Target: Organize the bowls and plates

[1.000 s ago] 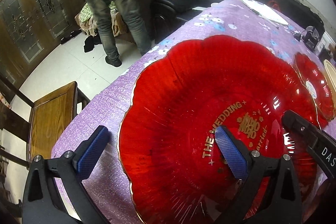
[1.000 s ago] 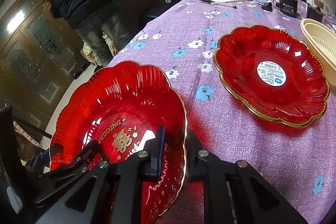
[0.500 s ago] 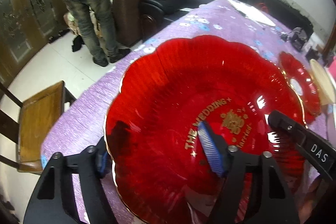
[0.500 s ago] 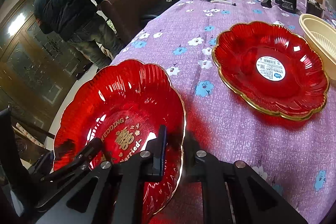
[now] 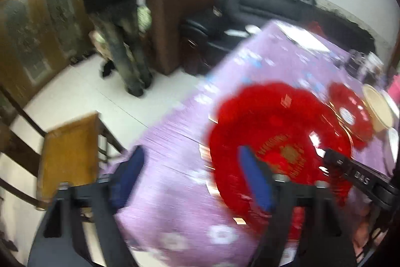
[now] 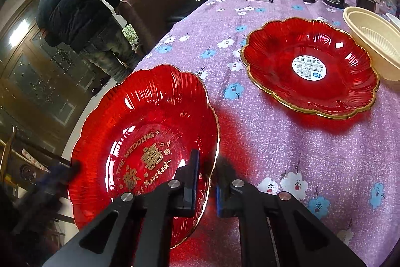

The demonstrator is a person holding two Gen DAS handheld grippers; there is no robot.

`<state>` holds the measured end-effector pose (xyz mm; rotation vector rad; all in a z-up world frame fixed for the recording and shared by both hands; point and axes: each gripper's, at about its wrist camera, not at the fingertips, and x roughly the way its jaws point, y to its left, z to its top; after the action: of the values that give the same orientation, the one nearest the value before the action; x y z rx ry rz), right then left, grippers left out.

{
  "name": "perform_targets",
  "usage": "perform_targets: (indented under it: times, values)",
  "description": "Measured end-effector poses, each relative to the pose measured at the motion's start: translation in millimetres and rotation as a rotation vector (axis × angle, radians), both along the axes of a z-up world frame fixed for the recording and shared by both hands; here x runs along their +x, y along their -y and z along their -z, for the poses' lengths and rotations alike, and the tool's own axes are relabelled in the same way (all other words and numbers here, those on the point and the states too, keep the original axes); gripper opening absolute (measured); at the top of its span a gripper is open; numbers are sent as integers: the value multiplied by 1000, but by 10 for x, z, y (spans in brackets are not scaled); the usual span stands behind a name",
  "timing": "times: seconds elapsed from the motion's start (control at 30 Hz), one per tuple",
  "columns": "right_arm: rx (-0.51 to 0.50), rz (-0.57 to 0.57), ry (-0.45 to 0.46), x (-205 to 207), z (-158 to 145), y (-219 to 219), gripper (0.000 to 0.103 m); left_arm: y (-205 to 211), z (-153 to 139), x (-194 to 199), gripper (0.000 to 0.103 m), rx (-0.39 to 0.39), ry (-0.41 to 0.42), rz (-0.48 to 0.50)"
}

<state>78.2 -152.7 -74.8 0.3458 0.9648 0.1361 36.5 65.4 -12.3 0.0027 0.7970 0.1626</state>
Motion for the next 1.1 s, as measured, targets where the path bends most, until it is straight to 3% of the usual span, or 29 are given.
perform_targets:
  times: [0.1, 0.27, 0.43, 0.5, 0.63, 0.8, 0.93, 0.97, 1.03, 1.07, 1.1]
  values:
    - [4, -1, 6, -3, -5, 10, 8, -221, -32, 15, 87, -29, 11, -53]
    - [9, -5, 5, -17, 6, 12, 8, -312, 265, 202, 87, -108, -134, -79]
    - [2, 11, 2, -9, 8, 53, 9, -233, 249, 189, 87, -130, -117, -57]
    - [14, 16, 1, -9, 6, 81, 9, -253, 154, 127, 87, -178, -72, -33]
    - [9, 14, 6, -12, 6, 65, 9, -234, 40, 57, 87, -195, 6, 13]
    - [19, 11, 4, -8, 8, 75, 9, -90, 338, 328, 87, -231, -157, 52]
    - [16, 9, 5, -4, 2, 80, 9, 16, 450, 383, 87, -242, -191, 66]
    - [16, 9, 5, -1, 3, 78, 9, 11, 467, 395, 85, -253, -201, 63]
    - [13, 9, 6, 1, 2, 77, 9, -2, 497, 405, 59, -275, -209, 57]
    - [14, 9, 6, 2, 2, 77, 9, -18, 516, 412, 37, -288, -218, 56]
    - [15, 10, 6, 3, 3, 79, 9, -34, 538, 414, 29, -318, -226, 63]
